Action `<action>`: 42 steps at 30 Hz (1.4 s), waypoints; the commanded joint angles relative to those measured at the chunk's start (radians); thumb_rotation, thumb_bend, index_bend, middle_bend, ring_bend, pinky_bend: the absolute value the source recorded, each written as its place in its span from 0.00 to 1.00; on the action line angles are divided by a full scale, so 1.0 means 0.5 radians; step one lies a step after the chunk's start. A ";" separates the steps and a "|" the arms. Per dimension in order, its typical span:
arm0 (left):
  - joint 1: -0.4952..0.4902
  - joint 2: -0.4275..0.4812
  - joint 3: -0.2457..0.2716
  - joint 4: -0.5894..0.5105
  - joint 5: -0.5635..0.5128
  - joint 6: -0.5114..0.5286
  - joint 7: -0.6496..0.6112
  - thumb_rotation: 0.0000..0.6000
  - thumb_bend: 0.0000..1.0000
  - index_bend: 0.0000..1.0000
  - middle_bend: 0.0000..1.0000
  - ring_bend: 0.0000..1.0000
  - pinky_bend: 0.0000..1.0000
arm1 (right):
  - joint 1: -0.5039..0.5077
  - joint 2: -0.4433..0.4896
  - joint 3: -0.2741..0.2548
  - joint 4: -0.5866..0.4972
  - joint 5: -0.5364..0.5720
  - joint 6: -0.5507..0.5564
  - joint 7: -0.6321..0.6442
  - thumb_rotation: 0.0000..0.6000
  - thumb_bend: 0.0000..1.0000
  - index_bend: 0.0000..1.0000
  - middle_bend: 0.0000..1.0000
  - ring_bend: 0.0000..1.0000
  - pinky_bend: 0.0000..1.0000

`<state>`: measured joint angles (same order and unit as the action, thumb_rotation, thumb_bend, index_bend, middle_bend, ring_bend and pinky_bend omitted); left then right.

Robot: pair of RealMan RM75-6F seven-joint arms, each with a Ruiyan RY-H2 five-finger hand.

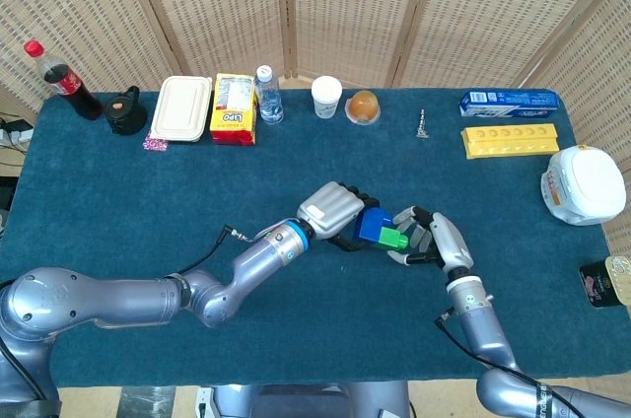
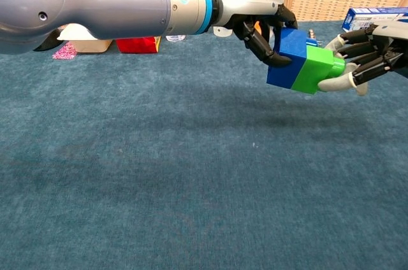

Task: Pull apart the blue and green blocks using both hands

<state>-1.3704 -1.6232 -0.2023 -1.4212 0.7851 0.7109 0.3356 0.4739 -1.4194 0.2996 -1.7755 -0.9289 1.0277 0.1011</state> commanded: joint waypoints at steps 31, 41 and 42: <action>0.073 -0.089 -0.072 -0.019 -0.038 0.108 0.062 0.61 0.45 0.45 0.36 0.30 0.37 | 0.048 -0.101 0.072 0.054 0.198 0.116 -0.054 1.00 0.22 0.59 0.63 0.78 0.72; 0.088 -0.091 -0.082 0.002 -0.004 0.098 0.053 0.60 0.45 0.45 0.36 0.31 0.37 | 0.027 -0.090 0.072 0.048 0.189 0.129 -0.042 1.00 0.22 0.60 0.64 0.80 0.73; 0.089 -0.090 -0.083 0.003 -0.002 0.097 0.052 0.60 0.45 0.45 0.36 0.31 0.37 | 0.025 -0.088 0.072 0.048 0.187 0.130 -0.042 1.00 0.22 0.60 0.64 0.80 0.74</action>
<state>-1.3260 -1.6685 -0.2436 -1.4200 0.7840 0.7594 0.3618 0.4866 -1.4634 0.3355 -1.7516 -0.8351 1.0927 0.0802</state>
